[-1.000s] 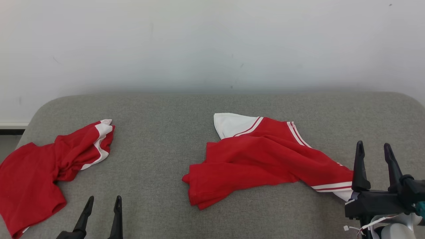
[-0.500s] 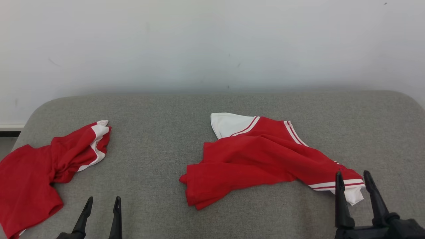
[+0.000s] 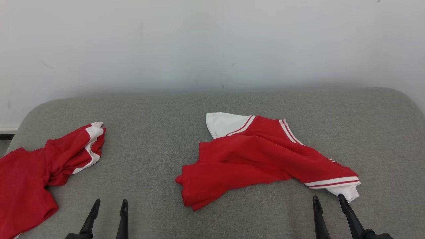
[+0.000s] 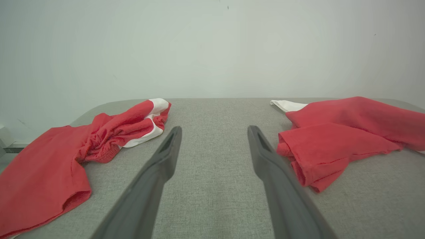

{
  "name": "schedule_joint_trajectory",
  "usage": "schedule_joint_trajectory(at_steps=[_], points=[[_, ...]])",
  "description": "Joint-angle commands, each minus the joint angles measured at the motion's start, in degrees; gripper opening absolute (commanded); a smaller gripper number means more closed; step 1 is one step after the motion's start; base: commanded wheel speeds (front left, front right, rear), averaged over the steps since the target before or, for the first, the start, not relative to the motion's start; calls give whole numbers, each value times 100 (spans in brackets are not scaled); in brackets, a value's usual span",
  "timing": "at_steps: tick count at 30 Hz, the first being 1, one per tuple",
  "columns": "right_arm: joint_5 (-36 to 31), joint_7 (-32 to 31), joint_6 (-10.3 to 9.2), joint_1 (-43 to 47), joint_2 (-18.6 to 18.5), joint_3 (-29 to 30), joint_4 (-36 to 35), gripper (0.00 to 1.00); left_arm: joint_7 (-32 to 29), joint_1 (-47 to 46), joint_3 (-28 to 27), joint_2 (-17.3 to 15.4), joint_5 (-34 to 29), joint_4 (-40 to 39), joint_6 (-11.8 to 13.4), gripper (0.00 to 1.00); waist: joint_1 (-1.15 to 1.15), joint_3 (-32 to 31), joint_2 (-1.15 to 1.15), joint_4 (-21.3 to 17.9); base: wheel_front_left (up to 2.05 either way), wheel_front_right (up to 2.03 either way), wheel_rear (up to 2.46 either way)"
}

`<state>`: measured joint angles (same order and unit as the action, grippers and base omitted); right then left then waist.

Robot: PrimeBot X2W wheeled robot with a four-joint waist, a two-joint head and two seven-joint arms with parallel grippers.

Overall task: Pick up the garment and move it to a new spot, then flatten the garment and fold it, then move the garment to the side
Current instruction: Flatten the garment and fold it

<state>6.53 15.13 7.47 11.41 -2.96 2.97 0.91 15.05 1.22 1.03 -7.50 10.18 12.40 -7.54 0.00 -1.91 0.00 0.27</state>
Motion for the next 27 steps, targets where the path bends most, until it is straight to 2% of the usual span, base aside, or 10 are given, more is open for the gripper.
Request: schedule_joint_trajectory(at_steps=[1,10,18,27], points=[[-15,2,6,-15,14,-30,29,100,19,50,89,-13,10,34,10,100,0,14,0,-43,0,0,0],[-10,2,6,-99,15,-193,256,100,19,-212,856,33,118,288,10,100,0,107,0,-262,0,0,0],[0,2,6,-205,15,-398,404,100,19,-629,1733,68,452,1000,11,100,0,223,0,-547,0,0,0],[-46,2,6,-296,15,-532,495,100,19,-1174,1981,33,874,1915,11,100,0,342,0,-837,0,0,0]])
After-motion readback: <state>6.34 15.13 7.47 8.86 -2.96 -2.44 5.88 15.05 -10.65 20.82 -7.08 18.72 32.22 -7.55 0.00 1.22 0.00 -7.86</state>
